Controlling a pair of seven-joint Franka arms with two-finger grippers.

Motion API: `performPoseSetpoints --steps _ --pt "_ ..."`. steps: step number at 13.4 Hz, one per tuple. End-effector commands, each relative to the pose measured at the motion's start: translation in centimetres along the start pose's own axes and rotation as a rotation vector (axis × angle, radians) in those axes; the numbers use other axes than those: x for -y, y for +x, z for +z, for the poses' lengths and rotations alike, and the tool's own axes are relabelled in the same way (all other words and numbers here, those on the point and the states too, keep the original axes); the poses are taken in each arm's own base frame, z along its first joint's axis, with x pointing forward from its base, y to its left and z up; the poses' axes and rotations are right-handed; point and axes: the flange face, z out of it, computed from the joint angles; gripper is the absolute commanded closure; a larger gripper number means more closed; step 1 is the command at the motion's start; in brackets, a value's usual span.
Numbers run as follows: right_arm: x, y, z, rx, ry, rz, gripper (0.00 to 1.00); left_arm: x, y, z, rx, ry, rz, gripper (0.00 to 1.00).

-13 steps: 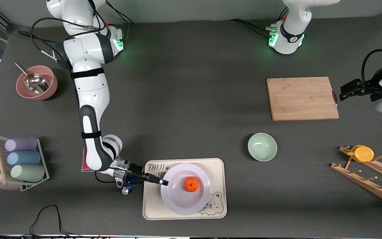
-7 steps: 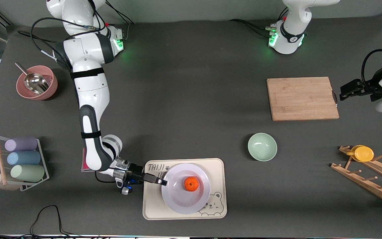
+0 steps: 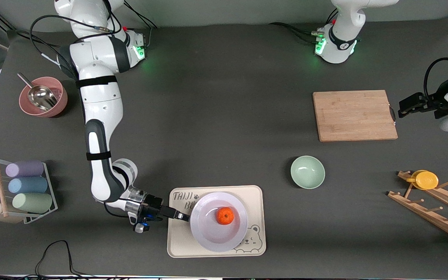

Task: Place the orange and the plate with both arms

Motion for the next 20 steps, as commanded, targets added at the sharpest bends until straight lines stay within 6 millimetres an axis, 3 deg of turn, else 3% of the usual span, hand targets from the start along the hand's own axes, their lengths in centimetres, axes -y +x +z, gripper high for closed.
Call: performPoseSetpoints --steps 1,4,6,12,20 --pt "2.3 0.2 -1.1 0.01 -0.073 0.012 0.0 0.0 -0.1 -0.4 0.007 0.003 0.011 0.0" --pt "4.2 0.9 -3.2 0.016 -0.134 0.011 0.0 -0.1 -0.1 -0.3 0.007 0.003 0.009 0.0" --pt "6.5 1.3 -5.2 0.039 -0.228 0.012 0.0 -0.1 -0.1 -0.4 0.005 0.003 0.006 0.0" --pt "9.8 1.4 -10.4 0.096 -0.466 -0.031 0.0 0.0 -0.1 -0.4 0.004 0.001 0.005 0.0" --pt "12.7 -2.0 -16.3 0.208 -0.688 -0.097 0.0 0.0 -0.1 -0.4 0.004 0.001 0.005 0.0"
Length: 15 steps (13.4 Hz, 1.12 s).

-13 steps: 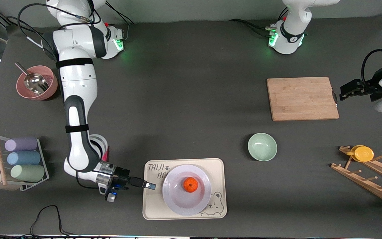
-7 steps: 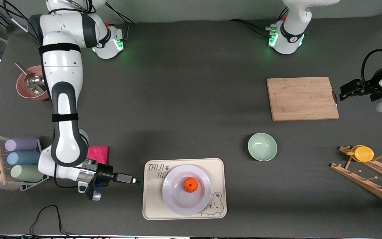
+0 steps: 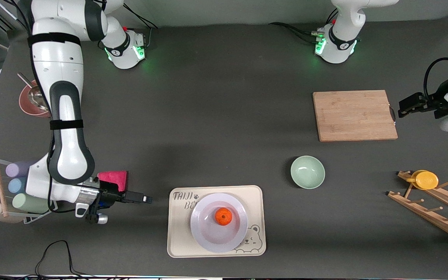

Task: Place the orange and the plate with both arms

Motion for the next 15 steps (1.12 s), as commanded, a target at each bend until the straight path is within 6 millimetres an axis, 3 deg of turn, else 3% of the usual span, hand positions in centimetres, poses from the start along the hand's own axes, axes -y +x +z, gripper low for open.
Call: performPoseSetpoints --steps 1,4,9,11,14,15 --pt "0.8 -3.2 -3.7 0.047 -0.106 0.008 0.0 0.0 -0.1 -0.4 0.003 0.001 0.005 0.0" --pt "3.2 -6.2 -7.4 0.102 -0.315 -0.026 0.0 0.1 -0.1 -0.5 0.002 0.001 0.015 0.0" --pt "5.4 -9.4 -13.8 0.149 -0.519 0.022 0.0 0.1 0.0 -0.5 0.0 0.001 0.022 0.0" --pt "7.1 -10.6 -15.3 0.177 -0.661 -0.021 0.0 0.0 0.0 -0.5 0.0 0.003 0.021 0.0" --pt "8.7 -12.3 -18.0 0.212 -0.671 0.027 0.0 0.1 -0.1 -0.5 0.002 0.003 0.02 0.0" --pt "8.8 -12.4 -19.9 0.245 -0.669 0.042 0.0 0.1 -0.1 -0.5 0.002 0.003 0.02 0.0"
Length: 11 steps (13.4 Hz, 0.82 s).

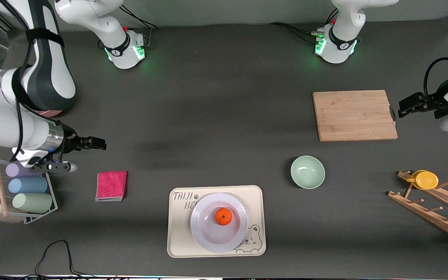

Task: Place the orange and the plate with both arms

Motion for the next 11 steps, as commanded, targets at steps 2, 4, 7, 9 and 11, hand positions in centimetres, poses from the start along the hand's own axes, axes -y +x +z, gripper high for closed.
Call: performPoseSetpoints --steps 2,4,7,9,11 --pt "-2.6 -2.6 -7.2 0.049 -0.015 0.047 0.0 0.0 -0.1 -0.4 0.004 0.001 0.014 0.0" --pt "-3.1 -3.3 -10.3 0.037 -0.024 0.056 0.0 0.0 -0.1 -0.5 0.002 0.001 0.003 0.0" --pt "-4.7 -4.1 -12.1 0.005 -0.01 0.087 0.0 0.0 -0.1 -0.5 0.002 0.0 0.001 0.0" --pt "-5.5 -5.6 -13.2 -0.01 0.008 0.083 0.0 0.0 -0.1 -0.5 0.003 0.0 0.0 0.0" --pt "-5.5 -6.5 -13.4 -0.018 -0.034 0.076 0.0 0.0 -0.1 -0.5 0.004 0.001 0.0 0.0"
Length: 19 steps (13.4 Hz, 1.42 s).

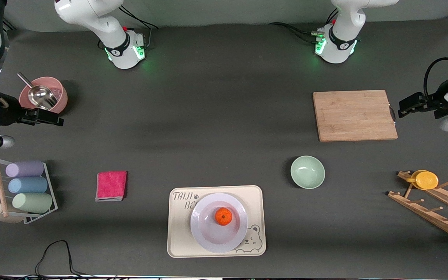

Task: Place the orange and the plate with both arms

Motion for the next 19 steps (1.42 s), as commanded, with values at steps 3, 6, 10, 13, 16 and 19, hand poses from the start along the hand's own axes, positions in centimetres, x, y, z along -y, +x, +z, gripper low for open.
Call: performPoseSetpoints --steps 3,6,10,13,16,19 --pt "1.8 -2.0 -1.0 -0.041 -0.057 -0.028 0.0 0.0 -0.1 -0.5 0.004 0.001 0.001 0.0" --pt "2.1 -2.0 -0.7 -0.049 -0.053 -0.034 0.0 0.0 -0.1 -0.5 0.004 0.001 0.0 0.0" --pt "1.6 -3.0 0.2 -0.052 -0.043 -0.033 0.0 0.0 -0.1 -0.5 0.004 0.001 0.0 0.0" --pt "0.9 -6.3 0.7 -0.094 -0.033 -0.033 0.0 -0.1 -0.1 -0.5 0.004 0.001 0.001 0.0" --pt "-0.7 -7.6 0.6 -0.118 -0.034 -0.016 0.0 -0.1 -0.1 -0.5 0.004 0.001 0.001 0.0" --pt "0.4 -7.4 0.9 -0.114 -0.039 -0.035 0.0 -0.1 -0.1 -0.5 0.004 0.001 0.001 0.0"
